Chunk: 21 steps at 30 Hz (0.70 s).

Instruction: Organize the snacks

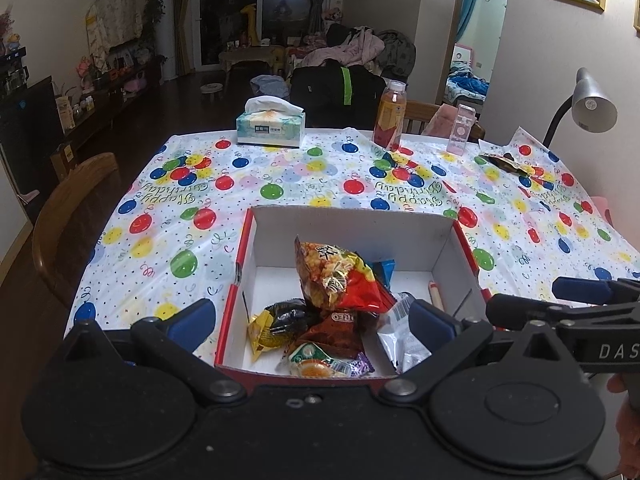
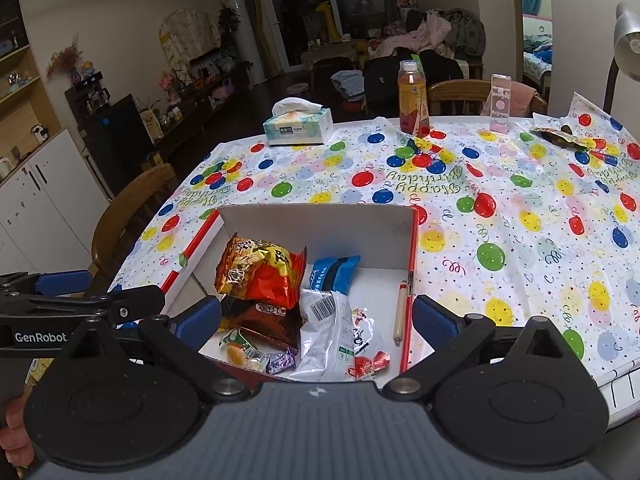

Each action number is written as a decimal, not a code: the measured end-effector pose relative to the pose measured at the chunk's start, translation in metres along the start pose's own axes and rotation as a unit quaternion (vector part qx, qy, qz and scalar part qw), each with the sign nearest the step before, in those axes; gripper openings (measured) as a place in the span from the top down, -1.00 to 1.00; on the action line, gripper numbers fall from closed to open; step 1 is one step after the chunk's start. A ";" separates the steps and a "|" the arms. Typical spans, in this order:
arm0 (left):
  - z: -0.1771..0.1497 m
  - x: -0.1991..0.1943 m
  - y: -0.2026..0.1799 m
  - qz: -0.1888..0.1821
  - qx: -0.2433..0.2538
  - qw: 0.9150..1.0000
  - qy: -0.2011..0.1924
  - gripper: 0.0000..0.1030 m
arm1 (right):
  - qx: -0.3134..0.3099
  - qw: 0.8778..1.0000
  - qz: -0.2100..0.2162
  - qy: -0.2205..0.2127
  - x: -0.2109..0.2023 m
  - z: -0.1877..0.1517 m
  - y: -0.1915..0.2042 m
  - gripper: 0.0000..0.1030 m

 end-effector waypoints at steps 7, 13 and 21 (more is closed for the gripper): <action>-0.005 -0.004 -0.007 0.001 0.001 1.000 0.004 -1.00 | 0.004 1.000 0.002 0.003 -0.006 -0.004 -0.008 -0.99; -0.006 -0.003 -0.013 -0.001 0.000 1.000 0.010 -1.00 | 0.008 1.000 -0.002 0.009 -0.007 -0.007 -0.016 -0.99; -0.007 0.001 -0.019 -0.001 -0.001 1.000 0.017 -1.00 | 0.010 1.000 -0.004 0.013 -0.008 -0.007 -0.023 -0.99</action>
Point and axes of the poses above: each gripper's, at about its wrist camera, not at the fingertips, and x roughly the way its jaws point, y to its left, z to its top, the point moved 5 cm from there along x, roughly the way its jaws point, and after that the axes turned 10 degrees about z, right-handed, at the moved point
